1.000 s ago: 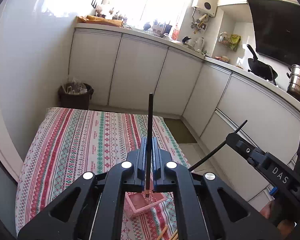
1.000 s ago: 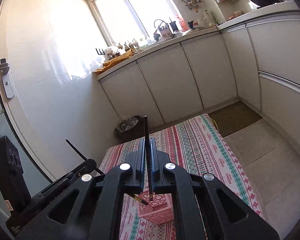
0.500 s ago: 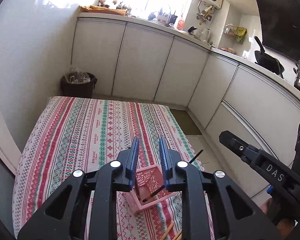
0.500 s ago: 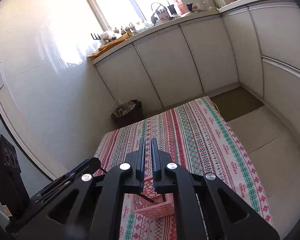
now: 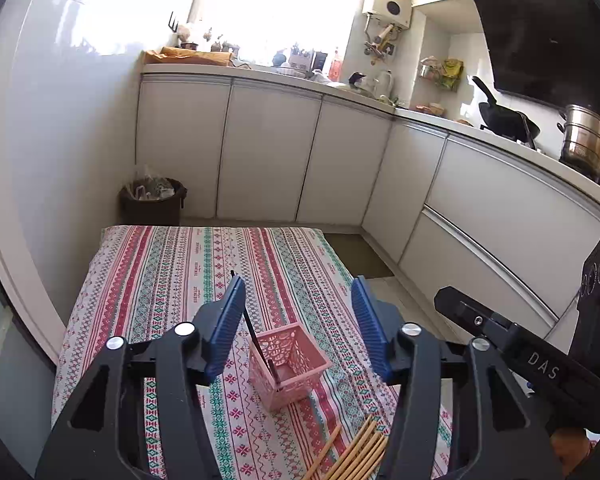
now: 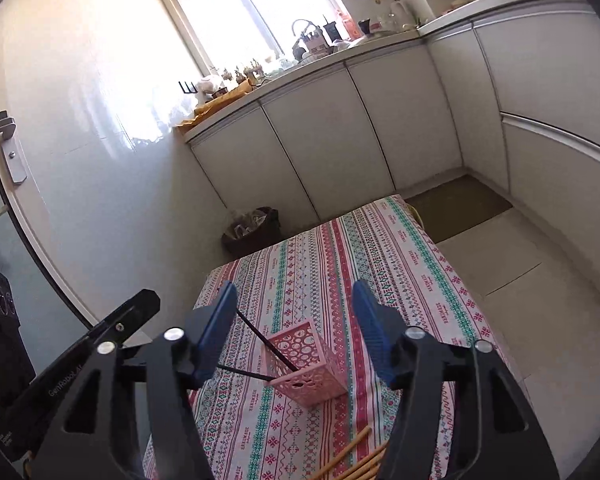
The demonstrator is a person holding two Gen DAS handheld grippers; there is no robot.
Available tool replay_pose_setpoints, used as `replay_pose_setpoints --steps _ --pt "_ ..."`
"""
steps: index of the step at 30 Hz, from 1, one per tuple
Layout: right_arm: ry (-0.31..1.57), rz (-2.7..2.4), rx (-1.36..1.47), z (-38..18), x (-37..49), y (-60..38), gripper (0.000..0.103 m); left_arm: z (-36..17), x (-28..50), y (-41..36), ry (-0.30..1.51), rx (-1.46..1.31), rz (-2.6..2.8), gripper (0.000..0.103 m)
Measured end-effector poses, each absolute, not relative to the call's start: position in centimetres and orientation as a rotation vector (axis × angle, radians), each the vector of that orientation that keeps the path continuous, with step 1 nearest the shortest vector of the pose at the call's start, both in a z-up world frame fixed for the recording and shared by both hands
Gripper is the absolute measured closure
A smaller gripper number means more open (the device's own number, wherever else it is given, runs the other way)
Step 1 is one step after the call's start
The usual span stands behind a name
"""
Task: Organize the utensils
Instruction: 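Open both tools to release the black chopsticks into the basket, then grasp a wooden chopstick with the left tool while the right tool grasps another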
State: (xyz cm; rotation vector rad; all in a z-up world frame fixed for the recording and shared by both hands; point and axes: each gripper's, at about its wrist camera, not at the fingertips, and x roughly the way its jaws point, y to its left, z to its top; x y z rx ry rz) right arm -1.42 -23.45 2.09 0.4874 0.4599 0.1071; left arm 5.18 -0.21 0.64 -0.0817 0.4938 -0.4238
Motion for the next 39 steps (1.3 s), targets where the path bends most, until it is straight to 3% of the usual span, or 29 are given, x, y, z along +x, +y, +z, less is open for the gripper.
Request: replay_pose_setpoints --steps 5,9,12,17,20,23,24,26,27,28,31,36,39 --pt "0.528 0.026 0.519 -0.2 -4.6 -25.7 0.012 -0.4 3.8 -1.4 0.543 0.01 -0.477 0.024" --pt "0.636 -0.05 0.559 -3.1 -7.1 -28.1 0.01 -2.2 3.5 -2.9 0.628 0.069 -0.523 0.008" --pt "0.764 -0.087 0.588 -6.2 -9.0 -29.4 0.01 -3.8 3.3 -4.5 0.711 0.133 -0.588 0.007" --pt "0.974 -0.071 0.641 -10.8 -11.1 -30.4 0.01 -9.8 3.7 -8.6 1.022 0.246 -0.67 0.007" --pt "1.045 -0.015 0.703 -12.1 -11.3 -30.4 0.01 -13.4 5.1 -10.4 1.239 0.241 -0.639 0.007" --pt "1.077 0.022 0.757 -13.0 -11.4 -30.8 0.01 -15.2 6.4 -11.3 1.301 0.232 -0.577 0.007" --pt "1.088 0.031 0.772 -13.2 -11.4 -31.0 0.01 -15.4 6.7 -11.6 1.294 0.244 -0.554 0.011" --pt "1.109 0.051 0.81 -13.8 -11.4 -31.3 0.01 -15.9 7.4 -12.1 1.299 0.263 -0.539 0.028" --pt "1.117 0.059 0.827 -14.0 -11.2 -31.4 0.01 -16.1 7.6 -12.5 1.308 0.273 -0.532 0.043" --pt "1.126 0.065 0.842 -14.3 -11.3 -31.5 0.01 -16.6 8.0 -12.8 1.315 0.292 -0.518 0.051" --pt "1.133 0.065 0.873 -14.5 -11.2 -32.2 0.01 -17.9 8.8 -13.4 1.334 0.321 -0.489 0.061" --pt "1.147 0.081 0.941 -15.1 -11.3 -32.9 0.01 -19.1 10.1 -13.4 1.35 0.319 -0.459 0.063" --pt "1.162 0.09 0.947 -15.1 -11.3 -32.7 0.01 -20.2 10.7 -13.8 1.378 0.323 -0.47 0.073"
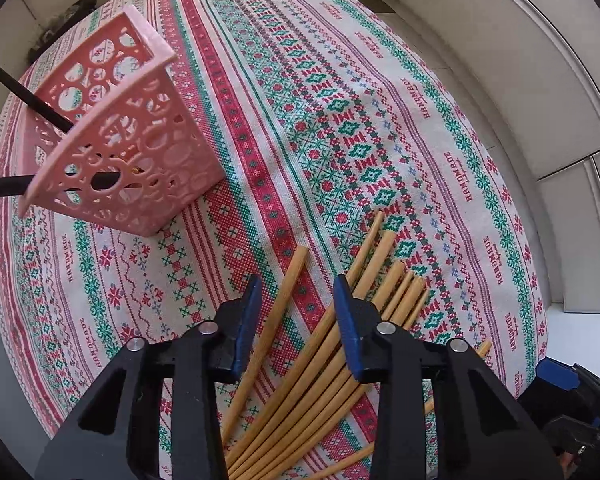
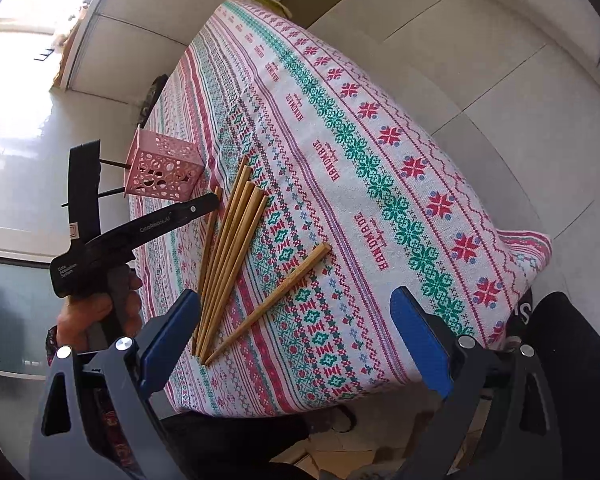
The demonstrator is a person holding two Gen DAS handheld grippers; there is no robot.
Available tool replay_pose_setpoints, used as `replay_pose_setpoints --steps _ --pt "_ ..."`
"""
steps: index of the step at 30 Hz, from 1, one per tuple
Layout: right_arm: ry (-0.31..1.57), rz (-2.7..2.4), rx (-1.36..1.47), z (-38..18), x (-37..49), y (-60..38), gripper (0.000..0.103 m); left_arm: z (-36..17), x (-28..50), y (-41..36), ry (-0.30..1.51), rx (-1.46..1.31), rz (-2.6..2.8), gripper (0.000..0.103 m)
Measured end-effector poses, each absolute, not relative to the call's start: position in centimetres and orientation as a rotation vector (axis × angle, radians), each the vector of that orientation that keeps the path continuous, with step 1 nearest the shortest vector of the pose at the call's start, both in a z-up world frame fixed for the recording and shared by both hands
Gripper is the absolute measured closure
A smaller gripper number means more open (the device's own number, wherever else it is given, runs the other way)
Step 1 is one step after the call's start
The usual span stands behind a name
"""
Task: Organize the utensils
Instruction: 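Grasp a wooden chopstick with the left tool while the right tool grasps another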
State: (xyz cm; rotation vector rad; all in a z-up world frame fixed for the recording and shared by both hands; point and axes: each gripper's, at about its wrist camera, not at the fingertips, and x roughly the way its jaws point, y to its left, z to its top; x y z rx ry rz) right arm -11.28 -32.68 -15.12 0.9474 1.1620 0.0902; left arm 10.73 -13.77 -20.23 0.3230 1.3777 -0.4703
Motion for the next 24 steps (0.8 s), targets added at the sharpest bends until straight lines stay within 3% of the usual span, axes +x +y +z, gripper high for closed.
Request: replay_pose_setpoints --steps 6,11,18,24 --pt "1.173 0.054 0.937 -15.1 -10.9 -31.9 0.01 -21.3 11.4 -13.7 1.332 0.35 -0.491 0.091" --pt "1.198 -0.021 0.92 -15.2 -9.7 -30.6 0.01 -20.0 9.6 -11.8 1.195 0.383 -0.502 0.093" --pt "1.275 -0.222 0.962 -16.8 -8.0 -28.4 0.014 -12.6 4.6 -7.5 0.977 0.381 -0.54 0.097" --pt "1.31 -0.443 0.733 -16.9 -5.5 -24.6 0.022 -8.6 3.3 -3.8 0.893 0.324 -0.514 0.097"
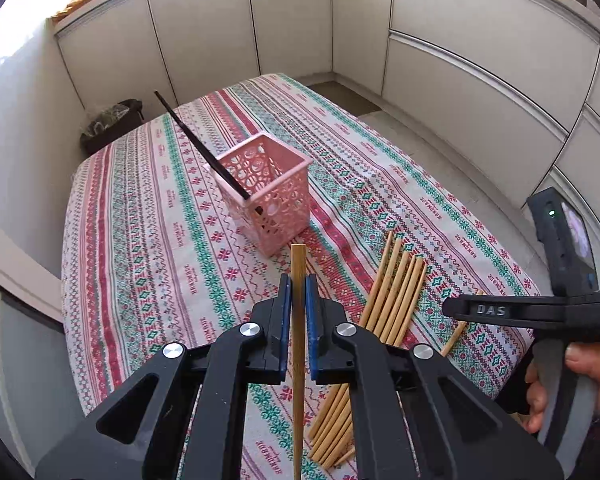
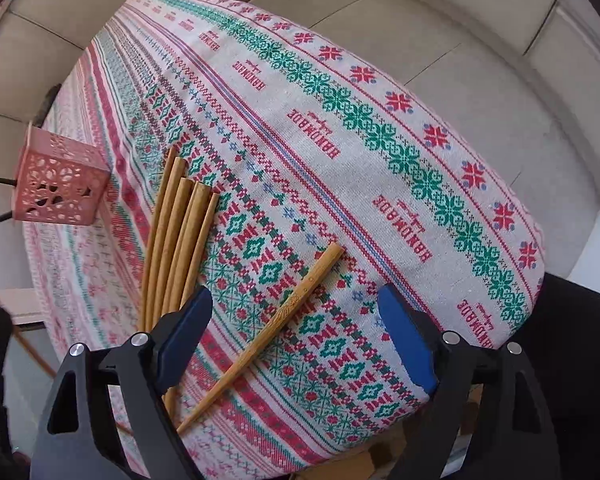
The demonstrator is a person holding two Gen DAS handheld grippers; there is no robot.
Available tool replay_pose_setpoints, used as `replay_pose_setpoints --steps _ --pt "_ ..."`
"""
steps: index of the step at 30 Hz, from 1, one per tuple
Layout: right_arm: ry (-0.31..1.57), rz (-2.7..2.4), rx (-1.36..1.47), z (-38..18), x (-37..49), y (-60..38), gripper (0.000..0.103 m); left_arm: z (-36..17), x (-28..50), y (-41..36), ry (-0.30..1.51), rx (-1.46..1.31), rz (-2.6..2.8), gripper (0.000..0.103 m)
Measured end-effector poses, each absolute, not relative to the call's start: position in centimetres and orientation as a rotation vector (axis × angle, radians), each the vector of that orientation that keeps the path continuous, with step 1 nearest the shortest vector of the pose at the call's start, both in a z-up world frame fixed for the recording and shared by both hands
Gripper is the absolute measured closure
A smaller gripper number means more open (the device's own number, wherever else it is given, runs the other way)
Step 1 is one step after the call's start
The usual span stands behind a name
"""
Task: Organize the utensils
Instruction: 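Grasp a wooden chopstick with the left tool while the right tool grasps another, then carry both wooden chopsticks upright over the pink basket and lower them in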
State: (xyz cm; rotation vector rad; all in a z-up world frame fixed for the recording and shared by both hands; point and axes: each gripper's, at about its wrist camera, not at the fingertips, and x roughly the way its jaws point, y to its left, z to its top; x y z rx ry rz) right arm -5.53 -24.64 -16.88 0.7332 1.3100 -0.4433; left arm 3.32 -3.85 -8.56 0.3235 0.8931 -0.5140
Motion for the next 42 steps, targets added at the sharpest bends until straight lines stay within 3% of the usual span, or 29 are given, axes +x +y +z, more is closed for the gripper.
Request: replay_pose_setpoints --steps 4,6,9,12,19,29,42 --pt "1.267 -0.566 0.597 -16.6 -4.6 -23.0 0.04 -6.2 3.3 -2.0 0.853 0.271 -0.516 0.097" --pt "1.234 -0.593 0.518 -16.5 -4.1 -22.2 0.067 -5.2 3.4 -1.1 0.838 0.24 -0.515 0.097" --pt "1.198 -0.553 0.521 -16.3 -3.8 -21.6 0.084 -4.3 3.4 -0.4 0.819 0.212 -0.511 0.097" --pt "1.131 -0.39 0.732 -16.6 -4.1 -22.3 0.095 -3.6 3.1 0.1 0.791 0.188 -0.497 0.097" --pt "0.953 -0.157 0.791 -14.3 -6.3 -23.9 0.095 -1.2 0.7 3.7 0.71 -0.036 -0.44 0.097" --pt "0.545 0.073 0.568 -2.7 -11.3 -25.9 0.095 1.4 -3.8 1.6 0.61 -0.08 -0.395 0.097" --pt "0.386 0.175 0.485 5.7 -12.5 -27.3 0.096 4.8 -4.2 -1.4 0.575 -0.02 -0.378 0.097"
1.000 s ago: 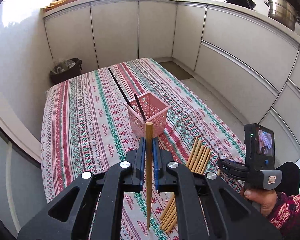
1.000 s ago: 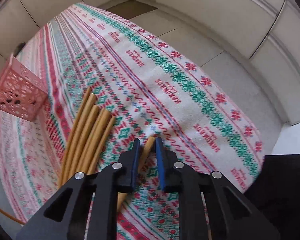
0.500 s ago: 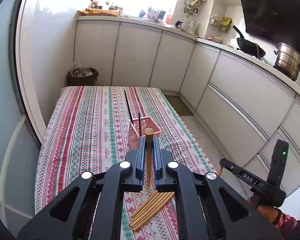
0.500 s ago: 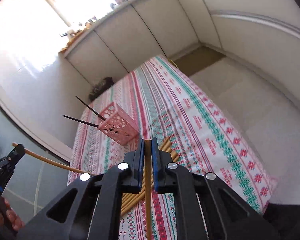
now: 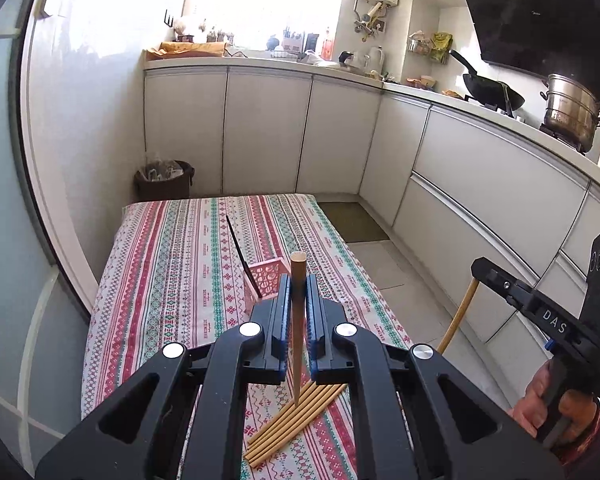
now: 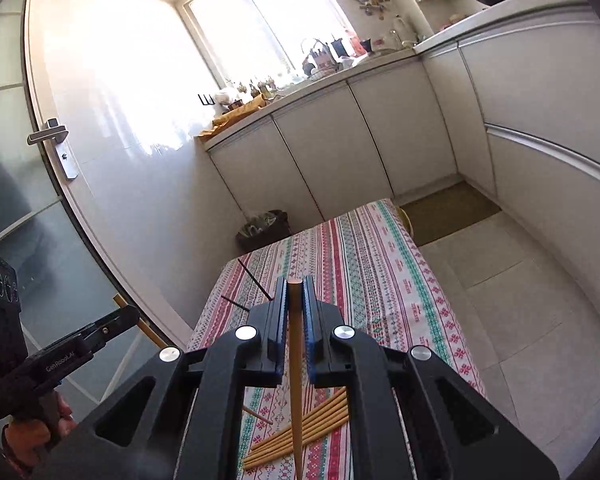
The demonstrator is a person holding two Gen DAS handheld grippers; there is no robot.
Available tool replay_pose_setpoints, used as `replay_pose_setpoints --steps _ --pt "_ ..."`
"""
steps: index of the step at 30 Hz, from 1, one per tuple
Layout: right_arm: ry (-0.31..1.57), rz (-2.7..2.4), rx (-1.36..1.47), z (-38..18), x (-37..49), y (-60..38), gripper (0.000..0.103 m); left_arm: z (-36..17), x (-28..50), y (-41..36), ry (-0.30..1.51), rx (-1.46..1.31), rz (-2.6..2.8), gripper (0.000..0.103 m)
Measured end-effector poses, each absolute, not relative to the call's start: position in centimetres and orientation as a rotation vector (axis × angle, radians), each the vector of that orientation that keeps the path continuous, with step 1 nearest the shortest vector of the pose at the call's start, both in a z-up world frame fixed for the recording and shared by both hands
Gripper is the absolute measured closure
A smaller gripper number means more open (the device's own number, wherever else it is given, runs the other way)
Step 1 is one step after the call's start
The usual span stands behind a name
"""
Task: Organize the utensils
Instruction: 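Carry both wooden chopsticks upright over the pink basket and lower them in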
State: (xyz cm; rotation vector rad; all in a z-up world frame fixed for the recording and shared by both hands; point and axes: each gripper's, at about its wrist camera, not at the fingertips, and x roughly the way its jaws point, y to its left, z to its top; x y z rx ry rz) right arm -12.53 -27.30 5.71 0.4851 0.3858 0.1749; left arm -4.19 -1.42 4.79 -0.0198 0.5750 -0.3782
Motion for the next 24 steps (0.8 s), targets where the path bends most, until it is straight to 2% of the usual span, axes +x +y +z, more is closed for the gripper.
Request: replay_pose_setpoints --steps 14,19,24 --pt "0.151 0.162 0.41 15.4 -4.4 -26.5 0.095 10.7 2.3 -3.2 0.441 -0.044 -0.373 0.097" --pt "0.116 0.174 0.358 15.3 -0.1 -24.2 0.095 10.4 5.6 -3.5 0.435 -0.046 -0.364 0.097" --pt "0.147 0.193 0.324 12.3 4.2 -22.0 0.095 8.0 9.0 -3.1 0.471 -0.067 -0.35 0.097"
